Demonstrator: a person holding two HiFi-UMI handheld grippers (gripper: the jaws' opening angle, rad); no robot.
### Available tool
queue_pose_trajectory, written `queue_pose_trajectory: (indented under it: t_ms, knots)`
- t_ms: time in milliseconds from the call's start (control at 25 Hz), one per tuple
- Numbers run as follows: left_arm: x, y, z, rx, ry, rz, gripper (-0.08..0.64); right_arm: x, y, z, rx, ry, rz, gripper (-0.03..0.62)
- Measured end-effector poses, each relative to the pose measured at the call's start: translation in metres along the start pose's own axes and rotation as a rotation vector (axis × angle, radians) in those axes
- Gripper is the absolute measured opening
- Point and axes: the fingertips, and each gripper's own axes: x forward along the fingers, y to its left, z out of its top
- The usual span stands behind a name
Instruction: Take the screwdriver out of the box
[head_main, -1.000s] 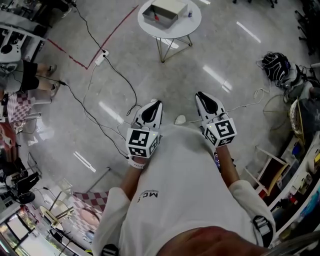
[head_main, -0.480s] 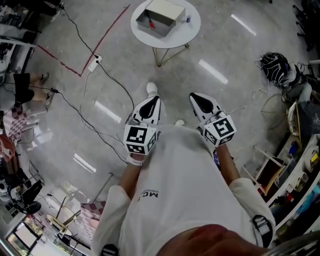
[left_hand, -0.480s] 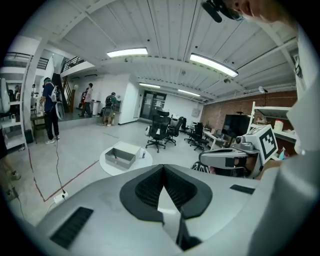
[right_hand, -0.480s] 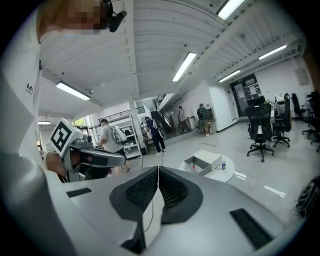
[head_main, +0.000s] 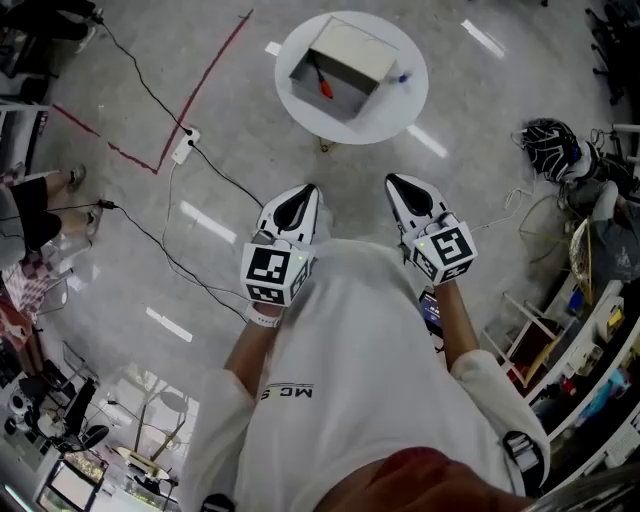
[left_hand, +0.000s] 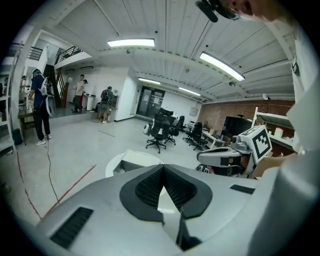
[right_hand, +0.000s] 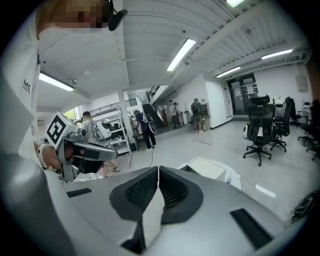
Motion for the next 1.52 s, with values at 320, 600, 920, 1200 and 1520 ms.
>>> queue_pose_trajectory:
  t_ms: [320, 600, 920, 1200, 1520]
  knots:
    - [0.041, 0.077, 0.032, -0.022, 0.03, 0.032, 0.011, 0.099, -0.039, 0.041, -0.041, 0.05, 0.011, 0.072]
    - [0.075, 0.099, 0.032, -0.078, 0.078, 0.071, 0.011, 0.157, -0.076, 0.038, -0.045, 0.13, 0.025, 0.074]
    - [0.115, 0.119, 0.017, -0.135, 0.121, 0.125, 0.011, 0.208, -0.103, 0.016, -0.034, 0.213, 0.076, 0.074]
    - [0.151, 0.132, -0.004, -0.175, 0.143, 0.145, 0.011, 0.247, -0.119, -0.012, -0.04, 0.299, 0.126, 0.075]
    - [0.177, 0.149, -0.025, -0.21, 0.161, 0.147, 0.011, 0.29, -0.129, -0.045, -0.04, 0.386, 0.157, 0.108]
